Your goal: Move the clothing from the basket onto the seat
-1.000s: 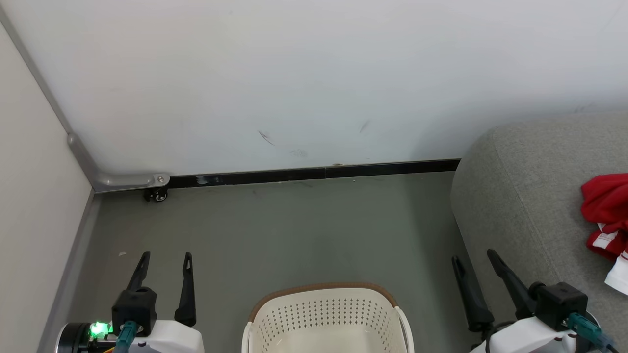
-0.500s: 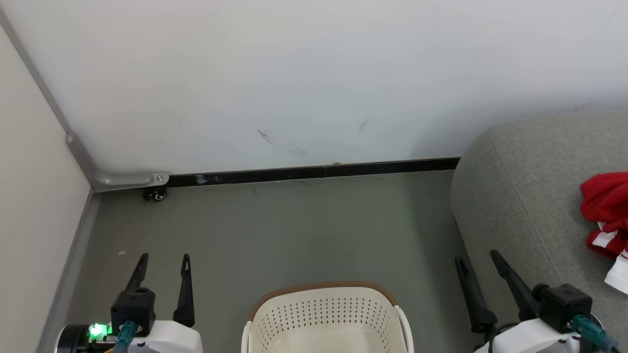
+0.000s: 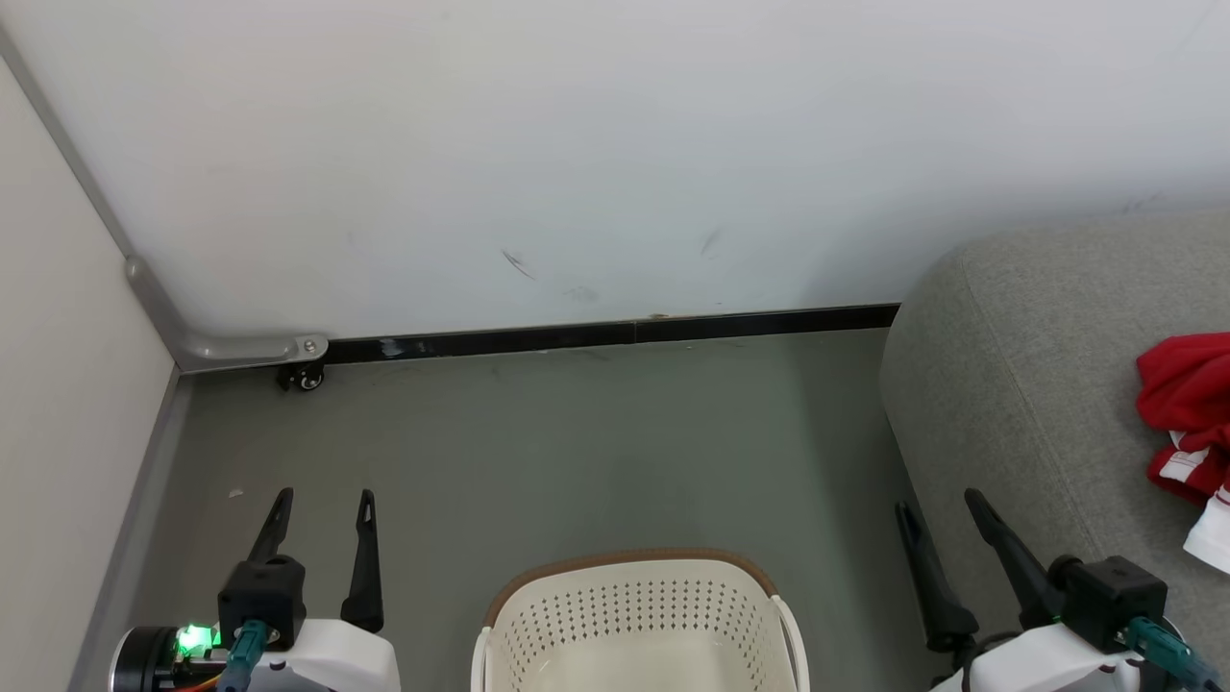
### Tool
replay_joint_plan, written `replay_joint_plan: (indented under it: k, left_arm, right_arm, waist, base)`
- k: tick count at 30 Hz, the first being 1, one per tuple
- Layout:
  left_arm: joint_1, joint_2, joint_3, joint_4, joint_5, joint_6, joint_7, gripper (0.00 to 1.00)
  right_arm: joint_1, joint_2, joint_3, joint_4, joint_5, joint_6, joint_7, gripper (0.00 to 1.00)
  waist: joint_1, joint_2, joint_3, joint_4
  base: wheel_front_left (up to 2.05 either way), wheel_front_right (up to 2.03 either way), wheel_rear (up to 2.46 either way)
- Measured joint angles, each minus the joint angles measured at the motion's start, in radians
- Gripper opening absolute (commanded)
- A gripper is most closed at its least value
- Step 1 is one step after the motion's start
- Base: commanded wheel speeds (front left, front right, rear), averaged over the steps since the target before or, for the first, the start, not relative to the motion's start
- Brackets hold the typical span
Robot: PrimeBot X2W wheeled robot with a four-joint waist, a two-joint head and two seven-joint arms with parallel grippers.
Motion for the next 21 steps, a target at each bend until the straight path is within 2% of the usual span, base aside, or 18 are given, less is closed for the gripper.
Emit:
replay_joint_plan:
  k: [14,15,21]
  left_arm:
    - [-0.002,-0.006,0.018,0.012,0.0,0.0,0.0,1.0]
    - [-0.002,-0.007,0.019,0.012,0.0,0.001,0.0,0.0]
    - [0.048,-0.045,-0.001,0.065,0.001,0.0,0.001,0.0]
  right_arm:
    - [0.001,0.0,0.001,-0.004,0.0,0.0,0.001,1.0]
    - [0.001,0.0,0.001,-0.005,0.0,0.0,0.001,0.0]
    - [0.032,0.008,0.002,0.056,0.0,0.0,0.001,0.0]
  waist:
    - [-0.0001,0.0,0.003,0.001]
    - [-0.0001,0.0,0.003,0.001]
    - [0.0,0.0,0.003,0.001]
  base:
    - [0.0,0.0,0.0]
    - [0.0,0.0,0.0]
    - [0.0,0.0,0.0]
